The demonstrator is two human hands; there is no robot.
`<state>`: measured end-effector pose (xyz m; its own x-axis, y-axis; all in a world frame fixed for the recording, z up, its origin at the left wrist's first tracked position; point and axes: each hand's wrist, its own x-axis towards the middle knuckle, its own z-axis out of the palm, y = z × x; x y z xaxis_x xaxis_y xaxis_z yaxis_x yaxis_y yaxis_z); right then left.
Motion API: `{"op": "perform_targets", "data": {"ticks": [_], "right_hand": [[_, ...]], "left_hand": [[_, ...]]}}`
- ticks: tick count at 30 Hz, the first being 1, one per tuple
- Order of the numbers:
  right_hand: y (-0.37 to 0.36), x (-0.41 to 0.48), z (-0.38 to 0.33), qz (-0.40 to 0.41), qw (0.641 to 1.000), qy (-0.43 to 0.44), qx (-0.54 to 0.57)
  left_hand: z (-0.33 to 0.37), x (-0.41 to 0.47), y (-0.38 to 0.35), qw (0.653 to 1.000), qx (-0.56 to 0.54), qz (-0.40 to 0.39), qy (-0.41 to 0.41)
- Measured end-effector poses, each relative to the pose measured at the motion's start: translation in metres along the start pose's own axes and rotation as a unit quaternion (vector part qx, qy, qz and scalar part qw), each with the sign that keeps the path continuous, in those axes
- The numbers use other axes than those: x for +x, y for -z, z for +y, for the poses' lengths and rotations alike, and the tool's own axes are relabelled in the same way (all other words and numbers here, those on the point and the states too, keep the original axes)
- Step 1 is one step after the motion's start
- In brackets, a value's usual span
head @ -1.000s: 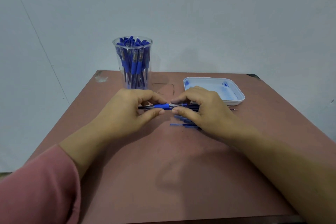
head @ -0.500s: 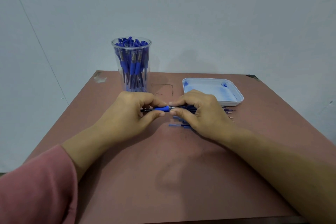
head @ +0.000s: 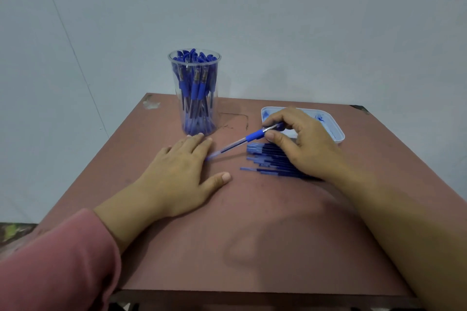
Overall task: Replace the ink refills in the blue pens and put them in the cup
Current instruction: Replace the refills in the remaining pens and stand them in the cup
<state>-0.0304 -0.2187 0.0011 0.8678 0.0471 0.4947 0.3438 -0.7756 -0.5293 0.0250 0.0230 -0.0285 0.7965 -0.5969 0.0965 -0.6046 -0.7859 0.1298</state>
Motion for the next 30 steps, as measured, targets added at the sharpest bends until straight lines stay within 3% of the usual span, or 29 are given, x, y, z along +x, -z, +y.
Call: {"op": "perform_targets", "data": {"ticks": [3,8,13,19,23,30], "right_hand": [[0.013,-0.001,0.000,0.007,1.000,-0.019,0.009],[0.021,-0.003,0.000,0.041,0.996,-0.040,0.068],[0.035,0.022,-0.017,0.136,0.975,-0.041,0.173],[0.053,0.077,-0.043,0.201,0.954,-0.013,0.221],[0.048,0.107,-0.047,0.232,0.952,0.008,0.201],[0.022,0.137,-0.047,0.205,0.966,0.043,0.151]], "left_hand": [[0.003,-0.007,-0.003,0.999,-0.001,-0.048,0.019],[0.007,-0.006,-0.005,0.998,0.005,-0.055,0.024],[0.005,-0.006,-0.005,0.998,0.008,-0.058,0.023],[0.004,-0.005,-0.002,0.998,0.008,-0.055,0.015],[0.001,-0.005,0.001,0.999,0.005,-0.050,0.005],[-0.002,-0.003,0.001,0.999,0.012,-0.043,-0.004]]}}
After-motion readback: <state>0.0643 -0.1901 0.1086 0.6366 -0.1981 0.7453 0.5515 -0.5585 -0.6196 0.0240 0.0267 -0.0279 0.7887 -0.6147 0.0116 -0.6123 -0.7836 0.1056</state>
